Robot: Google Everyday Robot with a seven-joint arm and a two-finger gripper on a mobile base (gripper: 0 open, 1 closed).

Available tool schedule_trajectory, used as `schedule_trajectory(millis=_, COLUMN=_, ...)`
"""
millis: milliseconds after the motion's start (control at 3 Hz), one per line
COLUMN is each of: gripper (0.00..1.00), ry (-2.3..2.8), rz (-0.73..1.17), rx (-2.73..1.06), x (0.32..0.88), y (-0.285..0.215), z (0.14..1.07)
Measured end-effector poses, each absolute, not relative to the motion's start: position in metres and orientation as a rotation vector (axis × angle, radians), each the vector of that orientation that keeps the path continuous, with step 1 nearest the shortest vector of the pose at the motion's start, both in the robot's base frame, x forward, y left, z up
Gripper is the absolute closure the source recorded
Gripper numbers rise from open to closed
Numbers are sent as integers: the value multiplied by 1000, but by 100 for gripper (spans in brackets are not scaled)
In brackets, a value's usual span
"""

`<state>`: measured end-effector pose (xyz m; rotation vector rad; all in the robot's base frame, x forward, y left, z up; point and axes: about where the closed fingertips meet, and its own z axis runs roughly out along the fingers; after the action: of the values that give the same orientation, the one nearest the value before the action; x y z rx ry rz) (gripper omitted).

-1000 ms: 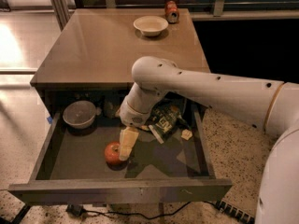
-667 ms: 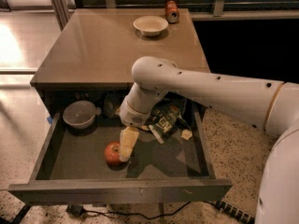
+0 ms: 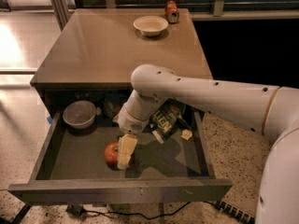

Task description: Pick apple from top drawer and place on counter

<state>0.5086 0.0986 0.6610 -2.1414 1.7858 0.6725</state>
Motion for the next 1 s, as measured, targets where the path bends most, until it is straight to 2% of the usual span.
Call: schedule_trajectory(millis=1000, gripper=3, ry=1758, rz=782, rx=-2097, x=506, y=115, z=627)
